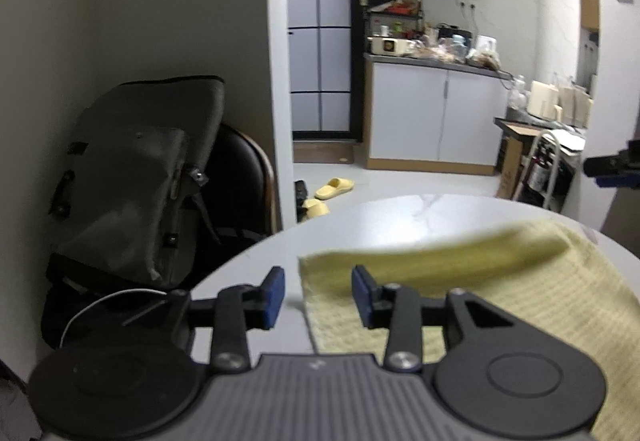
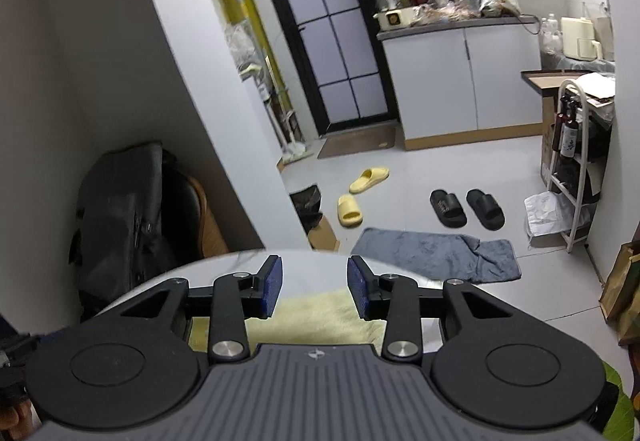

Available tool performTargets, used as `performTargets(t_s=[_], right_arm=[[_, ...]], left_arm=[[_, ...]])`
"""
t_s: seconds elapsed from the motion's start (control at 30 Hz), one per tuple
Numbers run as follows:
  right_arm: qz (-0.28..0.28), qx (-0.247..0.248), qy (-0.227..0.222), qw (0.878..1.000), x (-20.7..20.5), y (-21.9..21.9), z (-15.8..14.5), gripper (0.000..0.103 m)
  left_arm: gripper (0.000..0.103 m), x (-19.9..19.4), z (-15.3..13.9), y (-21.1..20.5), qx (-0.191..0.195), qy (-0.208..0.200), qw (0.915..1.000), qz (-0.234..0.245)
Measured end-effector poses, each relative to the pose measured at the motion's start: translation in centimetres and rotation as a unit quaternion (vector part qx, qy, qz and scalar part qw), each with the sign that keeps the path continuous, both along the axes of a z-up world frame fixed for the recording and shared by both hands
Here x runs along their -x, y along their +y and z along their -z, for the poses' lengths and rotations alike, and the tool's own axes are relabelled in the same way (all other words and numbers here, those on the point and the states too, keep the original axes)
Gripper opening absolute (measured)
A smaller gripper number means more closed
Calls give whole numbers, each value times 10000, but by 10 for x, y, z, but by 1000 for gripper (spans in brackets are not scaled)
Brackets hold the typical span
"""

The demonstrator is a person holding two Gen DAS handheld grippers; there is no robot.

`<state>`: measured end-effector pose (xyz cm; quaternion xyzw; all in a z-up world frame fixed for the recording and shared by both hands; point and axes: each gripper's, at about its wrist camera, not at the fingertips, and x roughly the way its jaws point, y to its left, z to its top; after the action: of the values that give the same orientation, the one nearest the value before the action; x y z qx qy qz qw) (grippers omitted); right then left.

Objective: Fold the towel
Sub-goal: 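Lay the towel flat on the table and open both tools, then close the right tool on the towel edge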

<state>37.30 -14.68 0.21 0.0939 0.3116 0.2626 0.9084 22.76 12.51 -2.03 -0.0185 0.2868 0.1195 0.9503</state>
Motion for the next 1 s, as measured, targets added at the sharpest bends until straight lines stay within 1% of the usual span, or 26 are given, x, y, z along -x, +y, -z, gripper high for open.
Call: performTargets(t_s=[0.2,0.37,0.6,0.67,0.73,0.9,1.0], right_arm=[[-18,136,236,9996,8,-3,11,40],[-32,214,306,9993,23,-13,15,40],[54,289,466,9985,52,-32,20,40],[57,295,485,9984,61,-37,20,40],[84,294,509,9982,70,-41,21,40],[171,245,596,9978,95,-52,25,40],[126,198,653,9976,113,-55,26,40]], left_arm=[[40,9,4,-13,69,131,9994,303],[40,23,7,-28,129,189,9987,456],[41,41,6,-41,243,170,9981,545],[42,49,4,-45,268,135,9980,560],[46,56,2,-48,274,108,9980,560],[46,75,-2,-56,250,74,9981,567],[46,89,-5,-61,360,-29,9975,604]])
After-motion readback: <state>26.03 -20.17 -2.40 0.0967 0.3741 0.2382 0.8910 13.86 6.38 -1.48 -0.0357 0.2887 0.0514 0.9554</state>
